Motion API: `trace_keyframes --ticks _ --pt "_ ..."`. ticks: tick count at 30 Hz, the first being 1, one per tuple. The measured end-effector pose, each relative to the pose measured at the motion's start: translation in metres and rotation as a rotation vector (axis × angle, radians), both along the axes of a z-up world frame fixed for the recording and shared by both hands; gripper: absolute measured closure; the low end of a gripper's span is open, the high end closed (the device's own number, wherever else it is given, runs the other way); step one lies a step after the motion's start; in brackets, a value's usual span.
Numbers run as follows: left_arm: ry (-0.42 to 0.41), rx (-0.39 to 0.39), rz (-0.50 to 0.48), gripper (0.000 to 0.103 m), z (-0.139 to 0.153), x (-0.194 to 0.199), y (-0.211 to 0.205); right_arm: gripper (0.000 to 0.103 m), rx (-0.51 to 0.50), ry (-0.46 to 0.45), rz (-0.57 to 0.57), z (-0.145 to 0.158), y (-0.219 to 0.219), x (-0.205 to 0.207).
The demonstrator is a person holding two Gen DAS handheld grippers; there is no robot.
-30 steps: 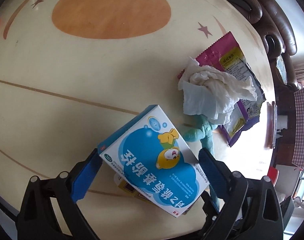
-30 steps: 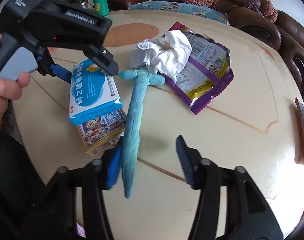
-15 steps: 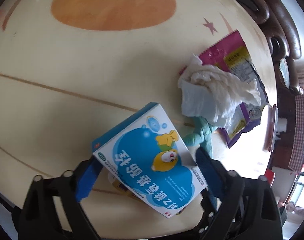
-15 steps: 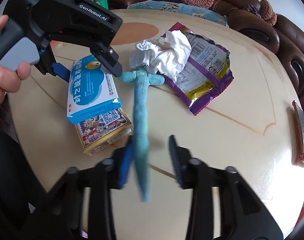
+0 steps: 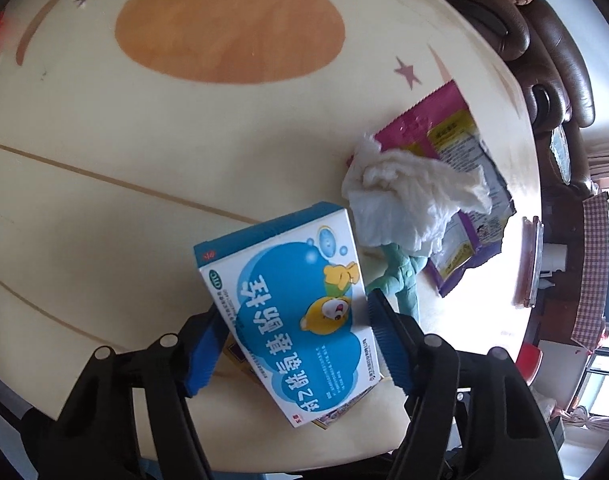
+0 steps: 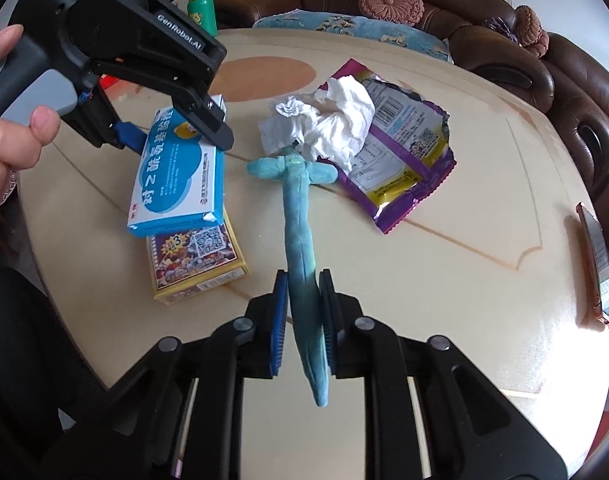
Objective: Collect trash
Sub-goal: 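Lift the teal sword with the right tool while the left tool lifts the medicine box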
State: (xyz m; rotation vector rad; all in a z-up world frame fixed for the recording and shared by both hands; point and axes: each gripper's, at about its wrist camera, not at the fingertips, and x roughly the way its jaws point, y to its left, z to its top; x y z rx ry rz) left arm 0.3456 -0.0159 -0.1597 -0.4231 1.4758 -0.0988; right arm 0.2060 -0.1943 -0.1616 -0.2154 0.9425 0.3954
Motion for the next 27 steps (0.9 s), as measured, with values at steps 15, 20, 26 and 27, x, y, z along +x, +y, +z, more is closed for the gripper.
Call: trace_keyframes --ticks 15,20,26,27 --pt "-0.106 0.013 -0.023 0.040 0.026 -0.014 0.007 0.086 0.016 -0.018 -0.016 0.006 -0.002 -0.012" --pt "-0.140 0.010 -0.037 0.040 0.034 -0.018 0.005 0.087 0.024 -0.031 -0.019 0.010 -0.003 -0.016" --pt "-0.149 0.007 -0.056 0.040 0.036 -0.023 0.004 0.087 0.033 -0.034 -0.020 0.014 -0.006 -0.022" --pt "-0.149 0.007 -0.052 0.040 0.036 -0.024 0.005 0.087 0.039 -0.030 -0.020 0.014 -0.006 -0.022"
